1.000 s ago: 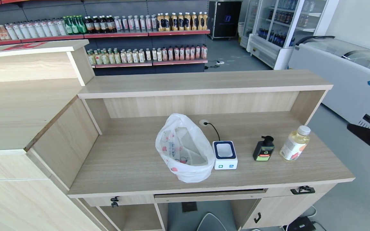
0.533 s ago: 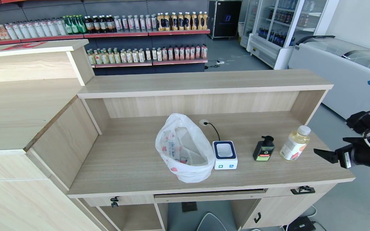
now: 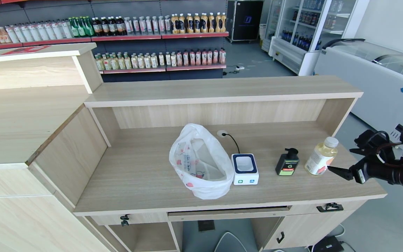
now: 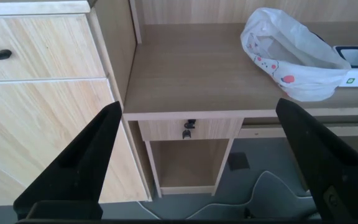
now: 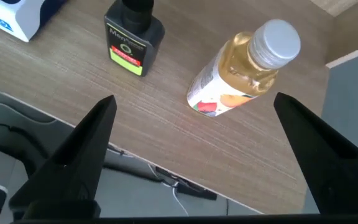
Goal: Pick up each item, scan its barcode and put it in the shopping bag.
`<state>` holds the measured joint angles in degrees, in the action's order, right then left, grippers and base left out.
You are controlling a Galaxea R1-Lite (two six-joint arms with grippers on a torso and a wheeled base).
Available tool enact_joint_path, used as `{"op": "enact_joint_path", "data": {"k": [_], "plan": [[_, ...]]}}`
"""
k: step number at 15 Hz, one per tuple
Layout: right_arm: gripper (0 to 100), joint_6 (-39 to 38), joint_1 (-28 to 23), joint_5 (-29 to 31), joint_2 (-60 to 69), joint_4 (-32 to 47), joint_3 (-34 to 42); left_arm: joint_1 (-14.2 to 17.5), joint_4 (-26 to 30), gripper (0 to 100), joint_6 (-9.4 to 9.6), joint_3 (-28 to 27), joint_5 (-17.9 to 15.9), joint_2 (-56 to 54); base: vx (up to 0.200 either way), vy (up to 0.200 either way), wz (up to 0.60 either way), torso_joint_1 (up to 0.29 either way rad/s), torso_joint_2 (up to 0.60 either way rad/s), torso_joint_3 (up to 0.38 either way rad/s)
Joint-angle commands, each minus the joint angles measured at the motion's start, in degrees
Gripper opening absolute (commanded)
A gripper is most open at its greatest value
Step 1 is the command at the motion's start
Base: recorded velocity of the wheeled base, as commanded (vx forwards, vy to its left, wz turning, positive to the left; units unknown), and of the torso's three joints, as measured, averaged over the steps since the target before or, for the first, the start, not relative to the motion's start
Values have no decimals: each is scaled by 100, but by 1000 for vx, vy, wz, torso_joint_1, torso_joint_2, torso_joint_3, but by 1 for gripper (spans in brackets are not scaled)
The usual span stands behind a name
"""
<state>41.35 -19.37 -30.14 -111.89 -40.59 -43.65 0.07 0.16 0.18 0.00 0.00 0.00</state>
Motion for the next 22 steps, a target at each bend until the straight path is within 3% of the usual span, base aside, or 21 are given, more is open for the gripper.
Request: {"op": "enact_joint_path", "data": {"k": [1, 5, 22], "plan": [[100, 286, -49, -309, -527, 25, -460, 1, 2, 100, -1, 0, 0, 9, 0, 0, 0, 0, 0, 0], [100, 778, -32, -581, -896, 34, -662, 1, 2, 100, -1, 0, 0, 9, 0, 0, 0, 0, 0, 0], [100, 1279, 566, -906, -2127, 34, -1787, 1, -7, 100, -1, 0, 0, 9, 0, 0, 0, 0, 0, 0]]}}
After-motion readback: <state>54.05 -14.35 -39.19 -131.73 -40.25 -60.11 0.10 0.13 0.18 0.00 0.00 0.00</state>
